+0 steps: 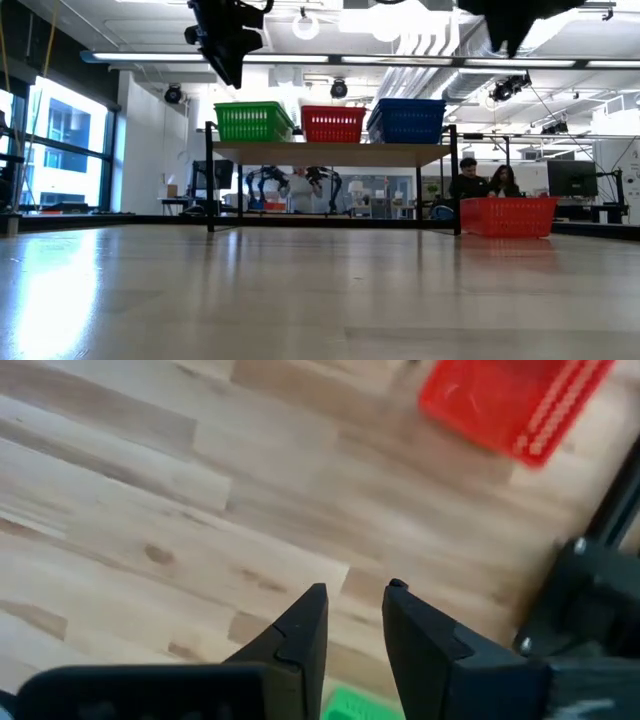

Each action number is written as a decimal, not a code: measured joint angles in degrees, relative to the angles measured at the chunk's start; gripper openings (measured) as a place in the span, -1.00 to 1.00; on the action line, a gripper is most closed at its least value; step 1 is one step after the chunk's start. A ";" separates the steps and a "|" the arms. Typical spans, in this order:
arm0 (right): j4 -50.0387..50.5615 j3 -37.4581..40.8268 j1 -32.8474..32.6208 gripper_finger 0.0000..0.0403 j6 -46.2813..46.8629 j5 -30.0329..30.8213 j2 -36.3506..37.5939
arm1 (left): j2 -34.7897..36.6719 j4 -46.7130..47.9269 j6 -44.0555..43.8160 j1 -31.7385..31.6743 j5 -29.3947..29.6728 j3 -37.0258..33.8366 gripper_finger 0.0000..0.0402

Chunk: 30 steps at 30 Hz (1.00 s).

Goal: Stack baskets on shelf by color
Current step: Stack the green bin on top of the stacked green bins on the shelf

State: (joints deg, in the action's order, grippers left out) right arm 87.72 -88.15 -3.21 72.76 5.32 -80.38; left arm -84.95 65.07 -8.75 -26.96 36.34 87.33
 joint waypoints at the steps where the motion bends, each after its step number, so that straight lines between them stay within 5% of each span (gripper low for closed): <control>1: -0.37 1.09 -1.17 -0.57 1.86 -0.33 0.54 | 0.00 -0.02 0.02 0.00 -0.14 0.00 -0.22; 11: -3.44 8.93 -12.59 -0.57 16.56 -5.35 2.10 | 0.00 -2.19 1.92 1.31 -0.45 0.00 -0.22; 30: -14.16 20.06 -34.58 -0.57 40.66 -4.50 2.06 | 0.00 -2.41 1.42 2.71 -2.54 0.00 -0.22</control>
State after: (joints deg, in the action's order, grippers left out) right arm 73.56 -68.09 -37.79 113.42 0.82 -78.32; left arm -84.95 62.65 -7.33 -24.25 33.80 87.33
